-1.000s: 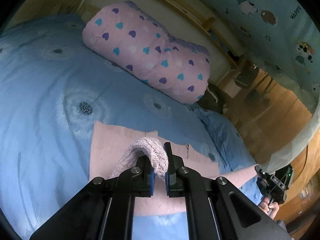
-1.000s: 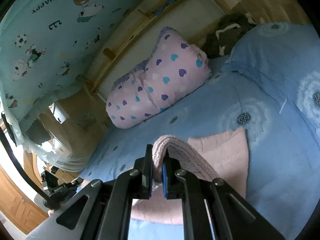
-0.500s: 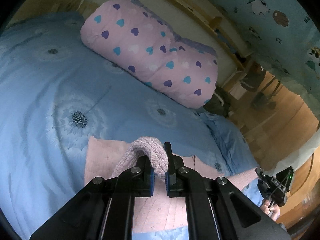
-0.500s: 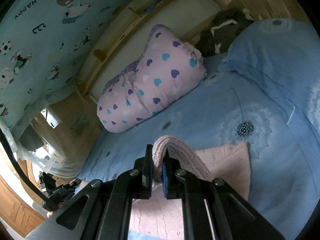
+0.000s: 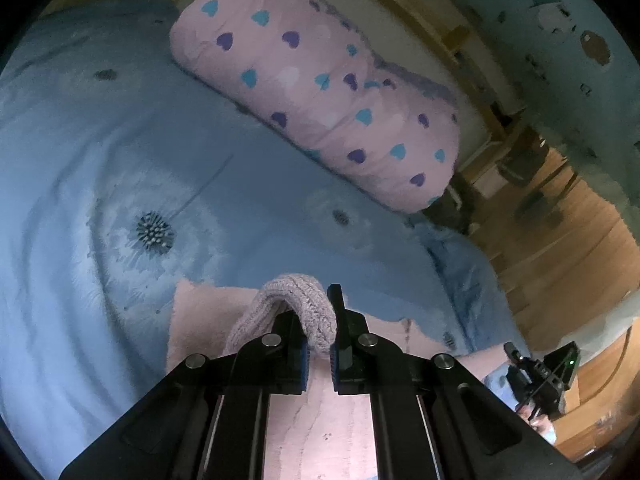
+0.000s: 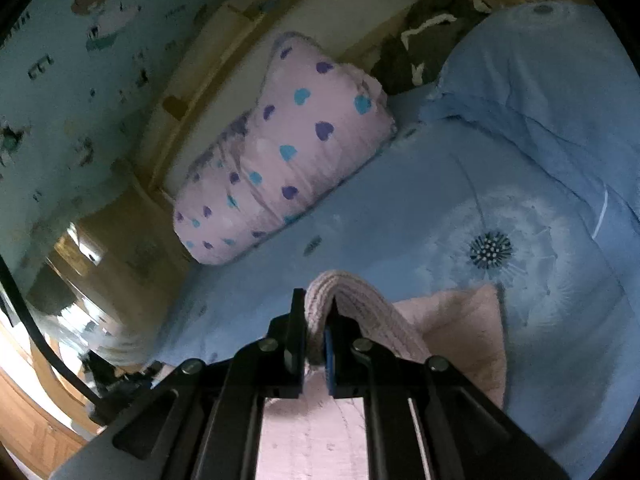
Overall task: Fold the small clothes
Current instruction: 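Lift the hem with both grippers, fold it toward the collar, open both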
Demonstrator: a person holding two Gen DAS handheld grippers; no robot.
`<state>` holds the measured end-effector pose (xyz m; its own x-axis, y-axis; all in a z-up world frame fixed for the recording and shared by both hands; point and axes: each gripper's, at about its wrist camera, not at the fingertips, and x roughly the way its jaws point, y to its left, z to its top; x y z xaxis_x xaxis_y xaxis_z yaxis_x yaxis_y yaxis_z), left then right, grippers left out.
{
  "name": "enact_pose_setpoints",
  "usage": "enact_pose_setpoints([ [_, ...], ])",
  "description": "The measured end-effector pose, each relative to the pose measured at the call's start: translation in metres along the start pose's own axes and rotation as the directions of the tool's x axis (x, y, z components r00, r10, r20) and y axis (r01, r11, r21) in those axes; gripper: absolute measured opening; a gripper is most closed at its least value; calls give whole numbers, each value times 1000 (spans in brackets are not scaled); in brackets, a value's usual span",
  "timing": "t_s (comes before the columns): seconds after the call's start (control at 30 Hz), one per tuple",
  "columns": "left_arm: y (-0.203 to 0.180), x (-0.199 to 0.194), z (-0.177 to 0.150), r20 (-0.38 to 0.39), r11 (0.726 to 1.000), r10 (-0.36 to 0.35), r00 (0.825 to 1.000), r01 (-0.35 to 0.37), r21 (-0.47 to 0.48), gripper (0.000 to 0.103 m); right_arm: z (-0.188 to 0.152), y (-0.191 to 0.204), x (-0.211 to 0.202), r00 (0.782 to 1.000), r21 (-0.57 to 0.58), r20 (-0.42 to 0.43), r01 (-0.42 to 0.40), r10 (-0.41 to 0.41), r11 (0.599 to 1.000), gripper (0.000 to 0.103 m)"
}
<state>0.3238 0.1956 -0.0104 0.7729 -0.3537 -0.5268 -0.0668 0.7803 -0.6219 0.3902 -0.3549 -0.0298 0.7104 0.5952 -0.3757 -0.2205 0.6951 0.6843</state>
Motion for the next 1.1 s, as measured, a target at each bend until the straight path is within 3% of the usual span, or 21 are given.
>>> enact_pose_setpoints([
  [0.17, 6, 2, 5, 7, 1000, -5, 1000, 5, -23, 1, 11, -3, 8, 1000, 10, -1, -4, 4, 1000, 7],
  [0.4, -5, 11, 14, 26, 1000, 7, 1000, -8, 29, 1, 26, 4, 9, 1000, -33, 23, -18, 19, 999, 7],
  [0.67, 9, 37, 0, -38, 997, 71, 997, -70, 28, 1, 1, -34, 38, 991, 12, -89, 97, -96, 995, 7],
  [0.9, 13, 38, -2, -44, 997, 73, 996, -73, 13, 1, -1, -40, 41, 989, 22, -97, 112, -109, 993, 8],
  [1.1, 38, 52, -7, -148, 994, 39, 988, -55, -100, 6, -8, -51, 47, 978, 33, -142, 156, -150, 987, 11],
])
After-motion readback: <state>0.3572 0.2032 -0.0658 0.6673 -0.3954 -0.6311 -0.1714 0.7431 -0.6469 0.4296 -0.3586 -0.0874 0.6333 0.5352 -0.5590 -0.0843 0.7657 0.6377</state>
